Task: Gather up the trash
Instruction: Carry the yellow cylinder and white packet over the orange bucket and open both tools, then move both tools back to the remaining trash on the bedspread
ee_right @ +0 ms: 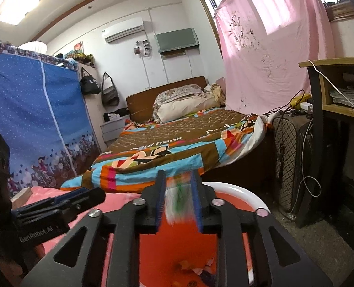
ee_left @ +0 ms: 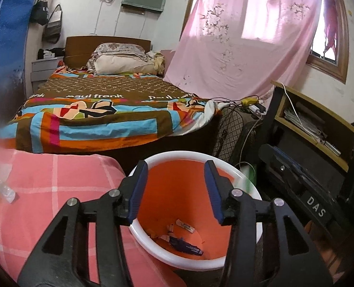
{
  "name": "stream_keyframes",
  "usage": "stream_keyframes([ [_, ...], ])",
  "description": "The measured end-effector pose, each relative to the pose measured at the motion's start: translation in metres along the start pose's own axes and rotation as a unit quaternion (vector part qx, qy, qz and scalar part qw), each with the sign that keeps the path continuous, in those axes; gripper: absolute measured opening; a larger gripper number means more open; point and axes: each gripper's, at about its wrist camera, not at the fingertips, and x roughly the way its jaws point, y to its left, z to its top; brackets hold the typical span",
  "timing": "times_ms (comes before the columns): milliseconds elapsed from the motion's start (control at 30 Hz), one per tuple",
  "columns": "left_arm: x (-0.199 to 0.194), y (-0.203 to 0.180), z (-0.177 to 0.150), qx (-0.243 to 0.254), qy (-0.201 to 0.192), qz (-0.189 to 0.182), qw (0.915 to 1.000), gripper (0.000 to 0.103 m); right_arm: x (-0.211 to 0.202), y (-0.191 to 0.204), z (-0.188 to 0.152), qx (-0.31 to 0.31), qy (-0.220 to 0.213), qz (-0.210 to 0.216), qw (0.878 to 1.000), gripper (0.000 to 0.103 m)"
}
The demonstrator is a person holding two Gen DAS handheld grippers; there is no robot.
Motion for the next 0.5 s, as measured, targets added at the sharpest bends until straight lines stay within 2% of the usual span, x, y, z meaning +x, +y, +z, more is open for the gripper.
stream_keyframes([
  [167,-0.01,0.012,0.004,-0.015,-0.015,0.013,0.9997,0.059,0.001,0.003,0.002,0.0,-0.006,0.001,1.0,0.033],
  [233,-0.014,0.017,0.006,-0.021,-0.021,0.017,0.9994,0.065,0.0,0.005,0.004,0.001,-0.012,0.003,1.0,0.045],
  [367,-0.03,0.034,0.008,-0.036,-0.044,0.035,0.9978,0.077,-0.002,0.014,0.009,-0.002,-0.029,0.009,1.0,0.048],
  [400,-0.033,0.038,0.008,-0.038,-0.049,0.04,0.9973,0.082,-0.003,0.017,0.01,-0.004,-0.034,0.008,0.999,0.054],
  [433,-0.038,0.044,0.009,-0.041,-0.056,0.047,0.9965,0.086,-0.004,0.021,0.01,-0.007,-0.041,0.008,0.999,0.067],
  [500,-0.048,0.054,0.009,-0.047,-0.068,0.061,0.9947,0.091,-0.006,0.028,0.011,-0.008,-0.055,0.012,0.998,0.082],
])
